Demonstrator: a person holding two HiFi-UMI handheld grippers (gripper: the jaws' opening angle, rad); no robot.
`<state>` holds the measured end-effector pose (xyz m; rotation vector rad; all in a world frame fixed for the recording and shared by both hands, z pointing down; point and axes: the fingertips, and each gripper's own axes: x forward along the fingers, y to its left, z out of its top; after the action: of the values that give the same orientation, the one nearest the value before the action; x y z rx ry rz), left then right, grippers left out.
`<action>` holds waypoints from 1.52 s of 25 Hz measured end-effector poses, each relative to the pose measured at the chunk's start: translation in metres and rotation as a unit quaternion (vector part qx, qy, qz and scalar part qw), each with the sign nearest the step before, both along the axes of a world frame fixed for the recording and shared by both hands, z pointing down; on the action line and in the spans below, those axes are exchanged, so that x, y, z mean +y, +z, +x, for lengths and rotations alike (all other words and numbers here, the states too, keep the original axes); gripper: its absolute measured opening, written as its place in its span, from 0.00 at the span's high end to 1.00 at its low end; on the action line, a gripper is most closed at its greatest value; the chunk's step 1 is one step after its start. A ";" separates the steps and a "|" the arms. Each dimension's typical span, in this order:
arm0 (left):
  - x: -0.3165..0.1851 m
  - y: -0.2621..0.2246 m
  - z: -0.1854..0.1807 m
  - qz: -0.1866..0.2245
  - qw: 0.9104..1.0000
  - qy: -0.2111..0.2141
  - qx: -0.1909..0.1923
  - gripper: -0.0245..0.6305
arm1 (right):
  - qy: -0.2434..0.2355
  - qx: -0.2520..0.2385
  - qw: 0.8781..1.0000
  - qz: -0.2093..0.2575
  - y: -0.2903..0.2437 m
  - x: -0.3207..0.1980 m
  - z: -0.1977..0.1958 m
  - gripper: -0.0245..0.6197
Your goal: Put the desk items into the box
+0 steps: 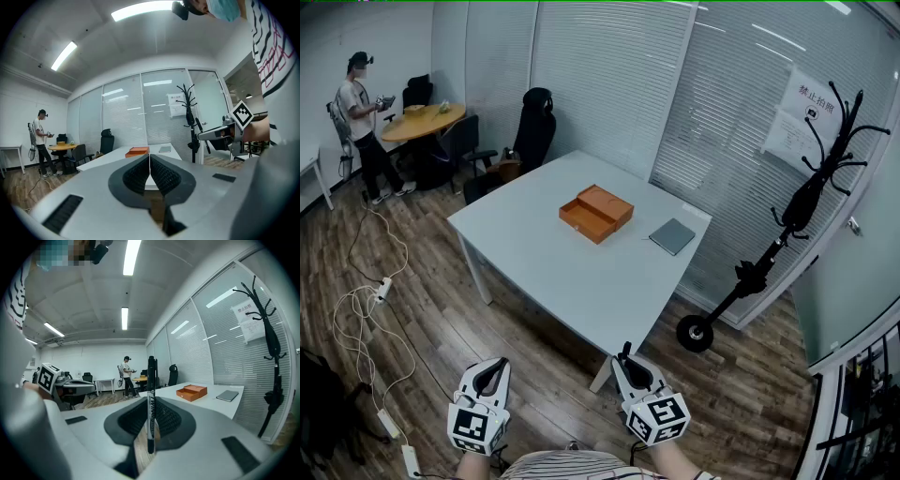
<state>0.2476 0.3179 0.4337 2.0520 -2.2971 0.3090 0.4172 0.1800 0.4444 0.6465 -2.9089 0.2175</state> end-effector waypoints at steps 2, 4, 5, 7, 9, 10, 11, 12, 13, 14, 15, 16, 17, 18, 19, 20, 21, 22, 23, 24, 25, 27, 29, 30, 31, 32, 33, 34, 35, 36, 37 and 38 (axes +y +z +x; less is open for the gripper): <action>-0.004 0.002 0.003 0.003 1.000 -0.004 0.002 0.92 | -0.006 0.002 1.000 0.002 0.002 -0.006 0.002 0.87; -0.009 0.004 0.005 0.004 1.000 -0.008 0.003 0.92 | -0.012 0.007 1.000 0.005 0.005 -0.012 0.001 0.87; -0.012 0.006 0.005 0.004 1.000 -0.011 0.002 0.92 | -0.015 0.009 1.000 0.006 0.006 -0.015 0.000 0.87; -0.015 0.010 0.004 0.001 1.000 -0.016 0.002 0.92 | -0.020 0.010 1.000 0.004 0.009 -0.021 -0.001 0.87; -0.018 0.013 0.001 0.000 1.000 -0.020 0.003 0.92 | -0.020 0.009 1.000 0.000 0.011 -0.029 -0.006 0.87; -0.020 0.015 -0.002 0.000 1.000 -0.020 0.005 0.92 | -0.019 0.009 1.000 -0.001 0.011 -0.033 -0.009 0.87; -0.022 0.016 -0.005 -0.001 1.000 -0.020 0.007 0.92 | -0.019 0.010 1.000 -0.001 0.011 -0.036 -0.012 0.87; -0.024 0.018 -0.009 -0.001 1.000 -0.020 0.008 0.92 | -0.019 0.011 1.000 0.000 0.012 -0.037 -0.017 0.87; -0.026 0.019 -0.013 -0.001 1.000 -0.018 0.010 0.92 | -0.018 0.013 1.000 0.000 0.013 -0.039 -0.022 0.87; -0.028 0.021 -0.019 0.000 1.000 -0.016 0.012 0.92 | -0.016 0.015 1.000 0.000 0.015 -0.040 -0.027 0.87; -0.031 0.022 -0.026 0.002 1.000 -0.012 0.014 0.92 | -0.012 0.015 1.000 -0.001 0.016 -0.042 -0.034 0.87; -0.035 0.023 -0.033 0.003 1.000 -0.008 0.017 0.92 | -0.008 0.015 1.000 -0.001 0.016 -0.044 -0.041 0.87; -0.038 0.025 -0.041 0.002 1.000 -0.002 0.019 0.92 | -0.004 0.014 1.000 -0.002 0.017 -0.047 -0.049 0.87; -0.042 0.026 -0.049 0.001 1.000 0.003 0.020 0.92 | 0.001 0.014 1.000 -0.003 0.018 -0.049 -0.056 0.87; -0.046 0.027 -0.058 0.000 1.000 0.009 0.020 0.92 | 0.007 0.015 1.000 -0.003 0.019 -0.052 -0.065 0.87; -0.049 0.027 -0.068 -0.001 1.000 0.015 0.021 0.92 | 0.014 0.015 1.000 -0.004 0.019 -0.055 -0.073 0.87; -0.051 0.027 -0.080 -0.002 1.000 0.021 0.020 0.92 | 0.022 0.016 1.000 -0.005 0.020 -0.058 -0.083 0.87; -0.054 0.027 -0.093 -0.005 0.999 0.025 0.020 0.92 | 0.031 0.016 0.999 -0.006 0.021 -0.060 -0.093 0.87; -0.055 0.027 -0.107 -0.008 0.999 0.029 0.020 0.92 | 0.039 0.017 0.999 -0.007 0.021 -0.061 -0.104 0.87; -0.057 0.027 -0.122 -0.009 0.999 0.033 0.020 0.92 | 0.047 0.017 0.999 -0.007 0.021 -0.062 -0.115 0.87; -0.059 0.026 -0.136 -0.010 0.999 0.038 0.019 0.92 | 0.054 0.018 0.998 -0.008 0.021 -0.063 -0.125 0.87; -0.066 0.022 -0.163 -0.010 0.998 0.051 0.017 0.92 | 0.070 0.019 0.997 -0.008 0.020 -0.067 -0.147 0.87; -0.073 0.020 -0.188 -0.012 0.998 0.065 0.013 0.92 | 0.086 0.016 0.996 -0.009 0.018 -0.071 -0.167 0.87; -0.075 0.020 -0.199 -0.014 0.997 0.070 0.013 0.92 | 0.094 0.014 0.995 -0.010 0.018 -0.073 -0.176 0.87; -0.077 0.020 -0.210 -0.015 0.997 0.075 0.013 0.92 | 0.102 0.011 0.995 -0.011 0.018 -0.074 -0.185 0.87; -0.079 0.021 -0.220 -0.016 0.997 0.081 0.013 0.92 | 0.110 0.010 0.994 -0.011 0.018 -0.075 -0.193 0.87; -0.080 0.022 -0.230 -0.016 0.996 0.087 0.013 0.92 | 0.117 0.010 0.993 -0.011 0.019 -0.075 -0.201 0.87; -0.082 0.023 -0.238 -0.017 0.995 0.093 0.013 0.92 | 0.125 0.010 0.992 -0.012 0.019 -0.076 -0.207 0.87; -0.083 0.024 -0.246 -0.018 0.995 0.099 0.014 0.92 | 0.131 0.011 0.991 -0.012 0.019 -0.076 -0.214 0.87; -0.083 0.026 -0.254 -0.020 0.994 0.104 0.016 0.92 | 0.137 0.013 0.990 -0.012 0.020 -0.076 -0.220 0.87; -0.084 0.027 -0.261 -0.021 0.994 0.107 0.017 0.92 | 0.141 0.015 0.990 -0.012 0.021 -0.076 -0.226 0.87; -0.085 0.029 -0.269 -0.023 0.994 0.108 0.020 0.92 | 0.143 0.017 0.990 -0.011 0.022 -0.076 -0.233 0.87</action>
<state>-0.0209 0.2327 0.4628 2.2655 -2.0287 0.3227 0.1846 0.1037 0.4664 1.0512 -2.7672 0.2673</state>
